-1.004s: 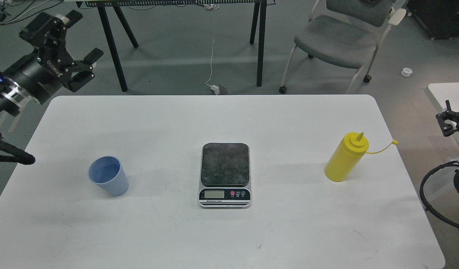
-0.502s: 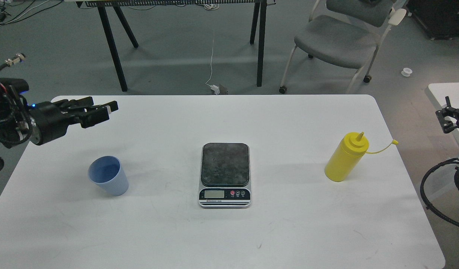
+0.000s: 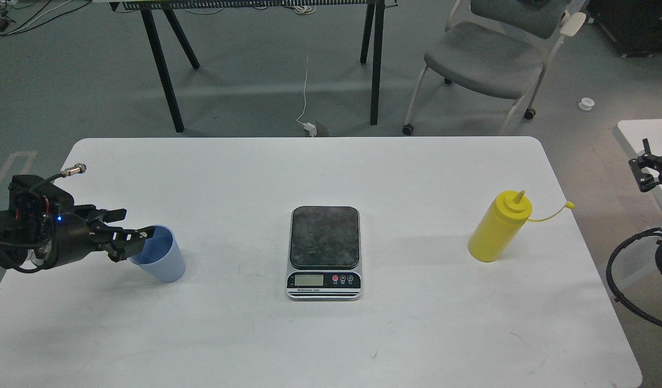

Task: Pour seasoning into cup on scale with both arms
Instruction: 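Grasp the blue cup with the left gripper and lift it, then carry the blue cup with the left gripper onto the scale, then release the cup and withdraw the left gripper upward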

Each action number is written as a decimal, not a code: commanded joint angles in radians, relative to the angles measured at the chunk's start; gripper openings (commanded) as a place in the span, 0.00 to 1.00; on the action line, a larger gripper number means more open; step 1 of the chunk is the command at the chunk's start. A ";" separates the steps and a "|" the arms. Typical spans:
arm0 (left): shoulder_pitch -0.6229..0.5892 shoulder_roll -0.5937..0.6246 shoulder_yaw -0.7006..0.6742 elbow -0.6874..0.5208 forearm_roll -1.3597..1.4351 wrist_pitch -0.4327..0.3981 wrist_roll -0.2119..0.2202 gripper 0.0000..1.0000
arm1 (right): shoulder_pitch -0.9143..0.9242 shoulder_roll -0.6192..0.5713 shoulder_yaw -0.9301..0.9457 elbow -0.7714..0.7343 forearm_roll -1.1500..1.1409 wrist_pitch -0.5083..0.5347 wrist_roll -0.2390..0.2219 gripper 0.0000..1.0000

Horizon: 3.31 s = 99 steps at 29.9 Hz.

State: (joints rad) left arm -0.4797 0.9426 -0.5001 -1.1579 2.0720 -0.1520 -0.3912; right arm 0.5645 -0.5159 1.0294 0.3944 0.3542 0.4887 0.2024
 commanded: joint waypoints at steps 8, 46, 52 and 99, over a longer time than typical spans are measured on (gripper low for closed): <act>-0.011 -0.028 0.037 0.046 -0.010 -0.003 -0.041 0.10 | 0.002 0.005 -0.002 -0.002 0.000 0.000 0.000 1.00; -0.550 -0.601 0.242 0.072 0.022 -0.337 0.052 0.04 | -0.025 -0.041 0.015 -0.006 0.002 0.000 0.008 1.00; -0.530 -0.605 0.242 0.090 0.022 -0.337 0.058 0.07 | -0.025 -0.039 0.015 -0.006 0.002 0.000 0.008 1.00; -0.528 -0.604 -0.379 0.555 -2.199 -0.271 0.124 0.99 | -0.775 -0.227 0.072 0.813 0.160 0.000 0.005 1.00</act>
State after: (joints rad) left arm -1.0086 0.3415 -0.8019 -0.6525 -0.0072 -0.4174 -0.3122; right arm -0.1914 -0.7496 1.1106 1.1850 0.5137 0.4887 0.2086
